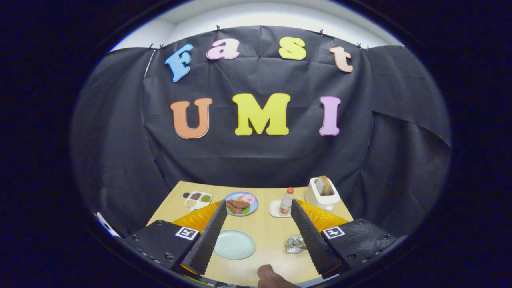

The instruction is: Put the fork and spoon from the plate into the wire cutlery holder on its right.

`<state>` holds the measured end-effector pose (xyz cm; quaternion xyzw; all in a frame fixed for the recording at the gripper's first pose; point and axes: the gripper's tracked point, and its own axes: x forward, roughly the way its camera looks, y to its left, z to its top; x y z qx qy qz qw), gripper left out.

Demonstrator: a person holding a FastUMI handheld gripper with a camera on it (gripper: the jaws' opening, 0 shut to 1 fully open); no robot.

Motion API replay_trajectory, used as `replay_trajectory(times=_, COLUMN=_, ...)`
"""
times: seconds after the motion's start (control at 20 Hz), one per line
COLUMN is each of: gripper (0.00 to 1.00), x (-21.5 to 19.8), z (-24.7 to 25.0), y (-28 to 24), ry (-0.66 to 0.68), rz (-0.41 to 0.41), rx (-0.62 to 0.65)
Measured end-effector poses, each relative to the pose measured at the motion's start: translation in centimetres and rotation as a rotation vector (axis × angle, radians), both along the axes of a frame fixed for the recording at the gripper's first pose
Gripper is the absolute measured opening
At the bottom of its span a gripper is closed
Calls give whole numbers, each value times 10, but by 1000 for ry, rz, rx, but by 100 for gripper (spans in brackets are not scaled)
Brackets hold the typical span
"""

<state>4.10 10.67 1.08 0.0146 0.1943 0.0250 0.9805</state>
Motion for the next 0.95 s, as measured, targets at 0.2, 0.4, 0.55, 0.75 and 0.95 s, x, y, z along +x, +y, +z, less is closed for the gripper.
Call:
replay_trajectory(times=0.2, gripper=96, x=-16, z=25, y=0, ry=-81, rz=-35, rx=12)
replay_trajectory(times=0.4, gripper=96, x=-31, z=49, y=-9, ry=-188, rz=-93, rx=57)
replay_trajectory(times=0.55, gripper=96, x=-38, z=63, y=-15, ry=-255, rz=-108, rx=41)
replay_trajectory(times=0.75, gripper=96, x=-51, z=69, y=-15, ry=-286, rz=-111, rx=51)
replay_trajectory(times=0.95, gripper=96, x=-59, z=78, y=-23, ry=-341, rz=-132, rx=23)
